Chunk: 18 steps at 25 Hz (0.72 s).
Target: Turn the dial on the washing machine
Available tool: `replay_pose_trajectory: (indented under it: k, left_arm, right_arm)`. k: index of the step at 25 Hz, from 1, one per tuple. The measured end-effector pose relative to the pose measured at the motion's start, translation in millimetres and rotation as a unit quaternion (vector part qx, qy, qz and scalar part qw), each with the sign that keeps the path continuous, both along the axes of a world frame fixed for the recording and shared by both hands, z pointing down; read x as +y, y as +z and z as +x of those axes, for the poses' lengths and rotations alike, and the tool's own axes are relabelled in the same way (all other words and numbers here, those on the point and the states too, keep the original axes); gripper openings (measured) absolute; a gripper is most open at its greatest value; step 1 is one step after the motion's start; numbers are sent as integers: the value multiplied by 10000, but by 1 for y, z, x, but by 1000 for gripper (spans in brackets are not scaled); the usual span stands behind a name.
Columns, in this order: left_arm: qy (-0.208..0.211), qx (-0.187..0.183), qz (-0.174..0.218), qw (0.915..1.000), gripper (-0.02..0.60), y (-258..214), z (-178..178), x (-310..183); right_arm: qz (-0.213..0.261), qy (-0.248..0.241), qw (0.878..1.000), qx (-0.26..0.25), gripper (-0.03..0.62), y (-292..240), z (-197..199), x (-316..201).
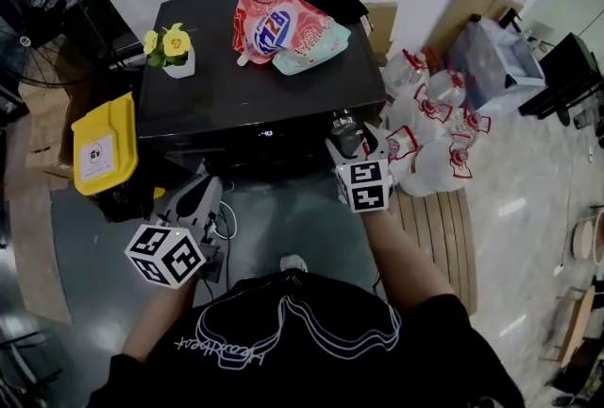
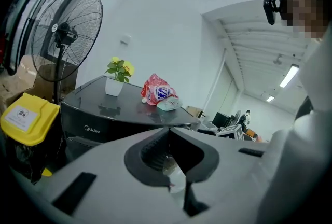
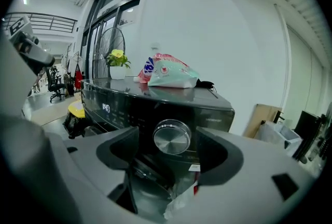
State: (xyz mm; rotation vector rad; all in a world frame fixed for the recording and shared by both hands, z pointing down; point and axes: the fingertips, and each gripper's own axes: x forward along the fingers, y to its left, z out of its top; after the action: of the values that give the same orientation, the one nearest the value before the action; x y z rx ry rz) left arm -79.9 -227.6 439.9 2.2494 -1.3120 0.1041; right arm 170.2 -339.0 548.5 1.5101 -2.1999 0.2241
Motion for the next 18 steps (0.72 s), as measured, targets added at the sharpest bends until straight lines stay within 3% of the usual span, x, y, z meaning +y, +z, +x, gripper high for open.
replay_pose_trajectory:
  k: [18]
  left_arm:
    - [-396, -10, -364, 9986, 5, 37, -16, 3]
  right_arm:
    - [35, 332, 9994, -14, 275, 27, 4, -23]
